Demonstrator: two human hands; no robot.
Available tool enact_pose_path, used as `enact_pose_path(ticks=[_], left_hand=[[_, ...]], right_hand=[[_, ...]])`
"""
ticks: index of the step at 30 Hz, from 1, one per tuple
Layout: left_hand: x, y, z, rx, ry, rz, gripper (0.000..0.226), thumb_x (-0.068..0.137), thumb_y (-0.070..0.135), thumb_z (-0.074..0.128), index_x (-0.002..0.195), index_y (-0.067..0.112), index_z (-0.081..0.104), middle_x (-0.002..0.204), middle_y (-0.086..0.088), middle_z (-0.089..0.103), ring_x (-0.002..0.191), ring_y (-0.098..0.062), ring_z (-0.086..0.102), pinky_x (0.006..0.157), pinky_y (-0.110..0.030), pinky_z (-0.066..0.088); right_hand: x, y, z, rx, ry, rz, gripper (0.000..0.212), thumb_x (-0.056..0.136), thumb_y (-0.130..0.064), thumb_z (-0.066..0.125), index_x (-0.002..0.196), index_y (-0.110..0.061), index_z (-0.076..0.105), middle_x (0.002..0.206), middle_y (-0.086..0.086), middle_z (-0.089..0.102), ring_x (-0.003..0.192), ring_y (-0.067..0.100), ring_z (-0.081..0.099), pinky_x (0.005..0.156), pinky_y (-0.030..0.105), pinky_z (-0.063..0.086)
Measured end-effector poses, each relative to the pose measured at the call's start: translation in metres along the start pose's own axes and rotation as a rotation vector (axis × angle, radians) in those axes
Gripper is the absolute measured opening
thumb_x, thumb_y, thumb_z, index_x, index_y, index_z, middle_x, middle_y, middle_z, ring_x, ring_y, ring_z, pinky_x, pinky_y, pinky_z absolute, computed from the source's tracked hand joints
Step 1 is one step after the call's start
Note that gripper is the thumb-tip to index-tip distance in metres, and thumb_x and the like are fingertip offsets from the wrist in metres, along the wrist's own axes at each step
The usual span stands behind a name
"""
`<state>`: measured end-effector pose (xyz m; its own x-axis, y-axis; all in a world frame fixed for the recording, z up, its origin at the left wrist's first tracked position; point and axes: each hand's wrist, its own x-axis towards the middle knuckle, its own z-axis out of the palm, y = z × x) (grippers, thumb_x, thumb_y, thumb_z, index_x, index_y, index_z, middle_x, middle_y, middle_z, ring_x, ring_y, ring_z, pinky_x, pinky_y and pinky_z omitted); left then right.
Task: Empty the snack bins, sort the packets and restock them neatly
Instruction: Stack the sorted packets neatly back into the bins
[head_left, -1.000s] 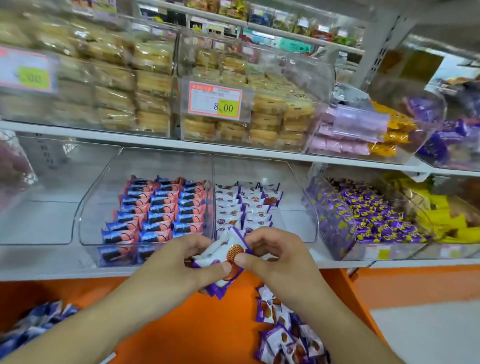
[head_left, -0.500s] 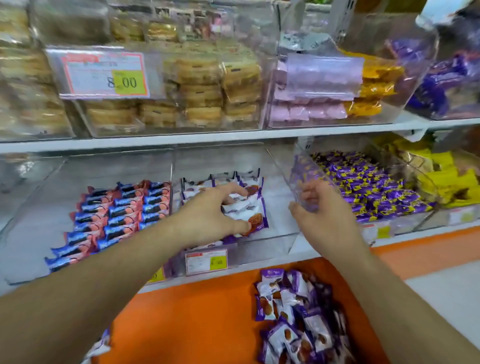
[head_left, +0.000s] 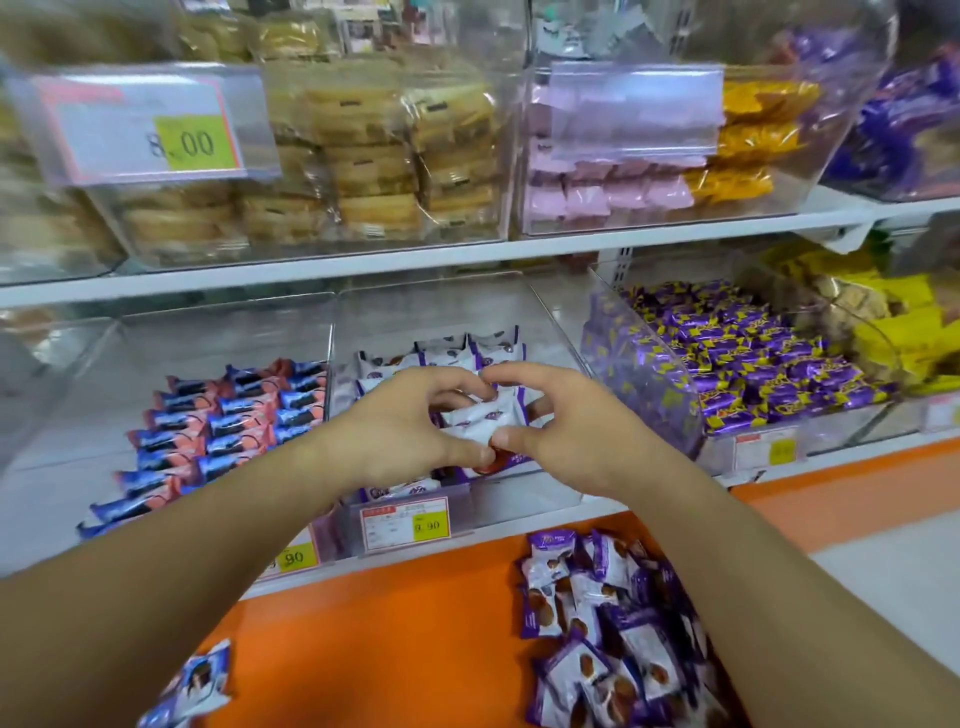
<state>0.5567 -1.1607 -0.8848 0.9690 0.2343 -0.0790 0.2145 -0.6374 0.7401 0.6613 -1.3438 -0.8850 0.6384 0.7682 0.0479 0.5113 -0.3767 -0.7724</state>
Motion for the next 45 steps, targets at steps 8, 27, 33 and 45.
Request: enact_pose_path(ticks=[8, 27, 33, 45], left_hand=[[-0.016, -0.010, -0.012, 0.072, 0.058, -0.014, 0.059, 0.075, 0.037, 0.092, 0.126, 0.039, 0.061, 0.125, 0.017, 0.064, 0.117, 0.000, 0.059, 0.101, -0.030, 0.051], [-0.077, -0.073, -0.032, 0.347, 0.351, 0.006, 0.085, 0.093, 0.070, 0.025, 0.166, 0.032, 0.003, 0.170, 0.020, -0.006, 0.157, -0.003, 0.005, 0.125, -0.023, 0.008], [-0.077, -0.079, -0.031, 0.333, 0.366, 0.025, 0.083, 0.093, 0.071, 0.025, 0.165, 0.037, 0.000, 0.168, 0.025, -0.010, 0.155, 0.004, 0.000, 0.122, -0.019, 0.004], [-0.076, -0.079, -0.030, 0.318, 0.374, 0.022, 0.082, 0.094, 0.069, 0.029, 0.165, 0.036, 0.002, 0.168, 0.025, -0.007, 0.150, 0.012, -0.006, 0.114, -0.009, -0.002]], right_hand=[[0.015, -0.004, 0.012, -0.082, -0.044, -0.012, 0.058, 0.076, -0.029, 0.094, 0.124, -0.044, 0.067, 0.122, -0.019, 0.066, 0.115, -0.001, 0.061, 0.097, 0.030, 0.055], [0.038, 0.009, 0.014, -0.310, -0.218, 0.037, 0.040, 0.074, -0.032, 0.093, 0.105, -0.047, 0.072, 0.119, -0.026, 0.066, 0.109, -0.003, 0.063, 0.095, 0.027, 0.056], [0.046, 0.005, 0.025, -0.385, -0.244, 0.084, 0.043, 0.072, -0.031, 0.096, 0.109, -0.038, 0.078, 0.104, -0.023, 0.065, 0.085, -0.006, 0.060, 0.078, 0.014, 0.049], [0.047, 0.004, 0.017, -0.269, -0.225, 0.146, 0.022, 0.075, -0.017, 0.093, 0.081, -0.033, 0.079, 0.103, -0.013, 0.072, 0.080, 0.005, 0.072, 0.073, 0.036, 0.066]])
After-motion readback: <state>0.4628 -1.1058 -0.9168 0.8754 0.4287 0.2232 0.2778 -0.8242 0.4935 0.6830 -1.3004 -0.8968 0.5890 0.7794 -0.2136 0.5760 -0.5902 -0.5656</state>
